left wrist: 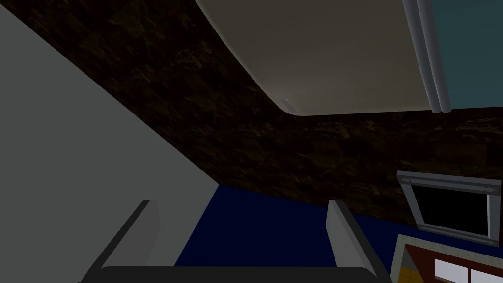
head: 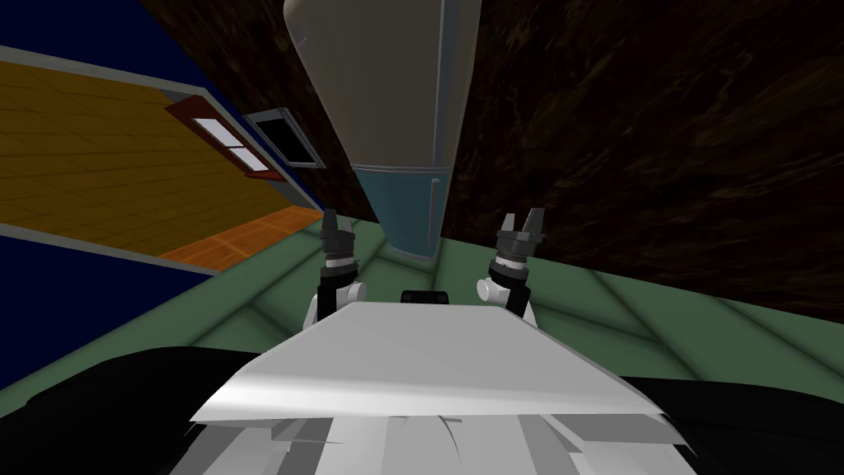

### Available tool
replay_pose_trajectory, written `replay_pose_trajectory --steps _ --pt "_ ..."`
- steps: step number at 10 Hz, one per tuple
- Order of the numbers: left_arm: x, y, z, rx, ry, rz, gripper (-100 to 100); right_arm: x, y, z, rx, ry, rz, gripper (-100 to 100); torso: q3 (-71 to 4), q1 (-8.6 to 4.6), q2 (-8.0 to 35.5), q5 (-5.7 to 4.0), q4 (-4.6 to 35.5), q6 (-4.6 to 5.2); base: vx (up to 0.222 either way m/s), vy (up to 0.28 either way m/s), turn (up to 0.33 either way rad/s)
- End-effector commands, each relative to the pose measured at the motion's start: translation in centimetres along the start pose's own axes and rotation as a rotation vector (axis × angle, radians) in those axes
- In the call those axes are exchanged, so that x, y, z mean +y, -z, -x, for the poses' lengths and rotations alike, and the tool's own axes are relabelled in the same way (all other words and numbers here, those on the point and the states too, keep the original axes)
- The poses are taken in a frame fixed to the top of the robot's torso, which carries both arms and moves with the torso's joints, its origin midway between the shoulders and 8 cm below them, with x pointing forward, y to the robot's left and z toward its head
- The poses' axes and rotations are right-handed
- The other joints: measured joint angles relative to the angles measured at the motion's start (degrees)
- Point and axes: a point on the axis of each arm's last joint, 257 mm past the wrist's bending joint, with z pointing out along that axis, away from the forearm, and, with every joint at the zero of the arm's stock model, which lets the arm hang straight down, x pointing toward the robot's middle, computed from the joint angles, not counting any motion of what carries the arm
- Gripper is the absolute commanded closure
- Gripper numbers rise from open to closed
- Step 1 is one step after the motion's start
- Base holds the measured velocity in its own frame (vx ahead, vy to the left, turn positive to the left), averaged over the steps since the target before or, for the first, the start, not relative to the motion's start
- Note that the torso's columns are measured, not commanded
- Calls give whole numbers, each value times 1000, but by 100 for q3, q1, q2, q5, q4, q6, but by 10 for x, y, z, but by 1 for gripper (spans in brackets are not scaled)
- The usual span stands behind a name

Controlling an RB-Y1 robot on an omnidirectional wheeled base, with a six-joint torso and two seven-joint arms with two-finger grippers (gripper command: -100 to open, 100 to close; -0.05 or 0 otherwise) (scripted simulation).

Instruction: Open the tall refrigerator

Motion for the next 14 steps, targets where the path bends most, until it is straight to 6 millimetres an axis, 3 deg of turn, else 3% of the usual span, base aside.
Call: replay_pose_trajectory --steps 1,9,10,11,14 --pt "0 0 0 0 0 0 0 0 0 0 0 0 0 0 -467 0 232 0 235 0 0 0 0" --pt "0 0 0 0 0 0 0 0 0 0 0 0 0 0 -7073 0 3539 0 3537 0 0 0 0" --pt "3 0 -1 34 -21 9 -100 0 0 0 0 0 0 0 -7919 0 3962 0 3960 0 23 -25 -23" --pt "5 0 0 49 -31 16 -100 0 0 0 0 0 0 0 -8316 -6 4150 -1 4148 0 39 -45 -22" --pt "12 -1 4 96 -69 45 -100 0 0 0 0 0 0 0 -8461 -4 4219 -1 4224 0 57 -60 -24"
